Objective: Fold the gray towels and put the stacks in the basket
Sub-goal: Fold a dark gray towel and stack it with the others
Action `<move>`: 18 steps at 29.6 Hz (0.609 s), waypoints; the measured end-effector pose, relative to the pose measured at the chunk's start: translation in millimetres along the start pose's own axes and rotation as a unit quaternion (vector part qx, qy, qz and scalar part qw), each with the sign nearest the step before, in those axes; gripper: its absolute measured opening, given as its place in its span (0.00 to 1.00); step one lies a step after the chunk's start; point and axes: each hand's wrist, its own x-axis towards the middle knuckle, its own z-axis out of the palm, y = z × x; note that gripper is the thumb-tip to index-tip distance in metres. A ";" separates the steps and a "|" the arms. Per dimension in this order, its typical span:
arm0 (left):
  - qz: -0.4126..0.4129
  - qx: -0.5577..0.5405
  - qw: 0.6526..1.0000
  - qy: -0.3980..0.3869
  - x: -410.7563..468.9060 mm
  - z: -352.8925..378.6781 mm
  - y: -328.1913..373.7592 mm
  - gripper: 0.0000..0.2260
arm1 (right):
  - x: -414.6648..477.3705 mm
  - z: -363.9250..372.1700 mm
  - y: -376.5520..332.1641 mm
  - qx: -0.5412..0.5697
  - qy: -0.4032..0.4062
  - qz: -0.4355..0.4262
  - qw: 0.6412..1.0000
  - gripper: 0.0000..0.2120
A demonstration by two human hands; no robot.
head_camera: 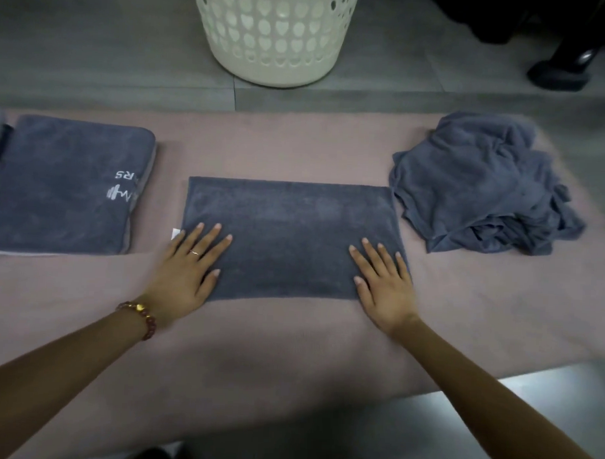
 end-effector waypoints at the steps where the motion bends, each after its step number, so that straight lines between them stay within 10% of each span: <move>1: -0.003 -0.004 1.000 -0.007 -1.1 -1.0 -2.3 0.26 | -2.4 -1.3 6.9 0.011 -0.001 0.020 1.000 0.26; 10: -0.063 -0.010 0.997 -0.051 63.5 -12.0 -17.1 0.33 | 66.6 -27.4 4.8 0.016 -0.045 0.001 0.999 0.36; 18: -0.127 -0.042 0.989 -0.061 89.7 -12.4 -29.6 0.37 | 98.5 -25.6 9.3 0.080 -0.026 0.183 0.980 0.30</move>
